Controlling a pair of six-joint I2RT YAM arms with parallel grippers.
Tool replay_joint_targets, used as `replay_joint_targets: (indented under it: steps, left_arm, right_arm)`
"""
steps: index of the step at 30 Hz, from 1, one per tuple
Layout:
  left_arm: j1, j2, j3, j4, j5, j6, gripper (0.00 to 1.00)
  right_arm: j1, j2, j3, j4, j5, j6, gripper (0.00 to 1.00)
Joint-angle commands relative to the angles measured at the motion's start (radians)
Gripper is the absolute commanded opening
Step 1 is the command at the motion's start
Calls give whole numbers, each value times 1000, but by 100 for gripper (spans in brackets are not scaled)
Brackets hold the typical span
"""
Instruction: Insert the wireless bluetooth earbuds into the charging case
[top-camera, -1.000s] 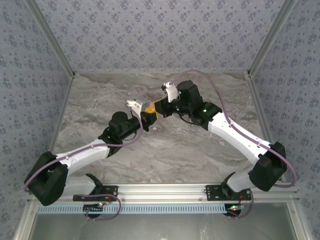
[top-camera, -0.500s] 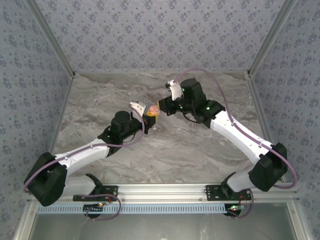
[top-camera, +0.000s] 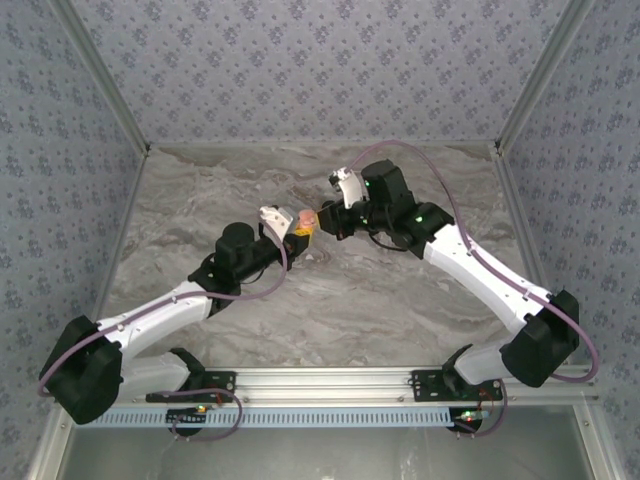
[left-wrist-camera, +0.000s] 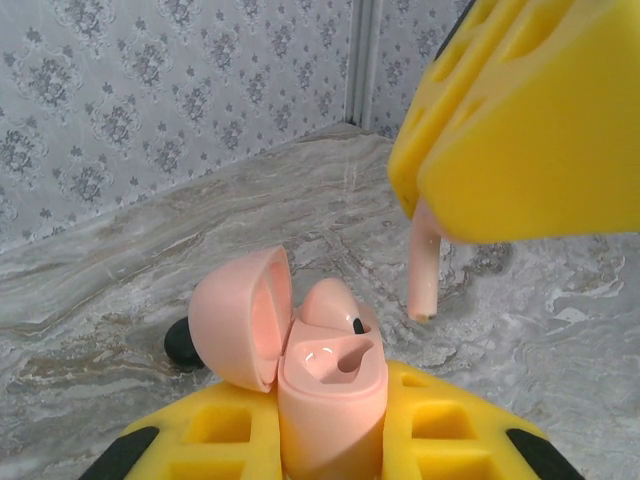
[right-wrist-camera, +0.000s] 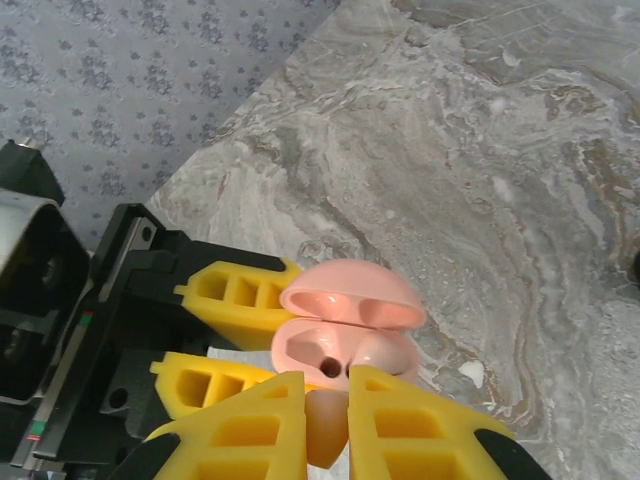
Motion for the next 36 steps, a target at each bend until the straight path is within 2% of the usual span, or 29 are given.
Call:
replay_joint_targets:
  steps: [1, 25, 36]
  left_arm:
    - [-3, -14, -1, 28, 25, 45, 8]
    - [-3, -34, 4, 38, 76, 45, 8]
    - [-3, -47, 2, 38, 58, 48, 8]
  right_arm:
    - [13, -26, 34, -8, -32, -23, 13]
    - [27, 9, 49, -13, -14, -23, 13]
    - [36, 32, 68, -54, 10, -39, 13]
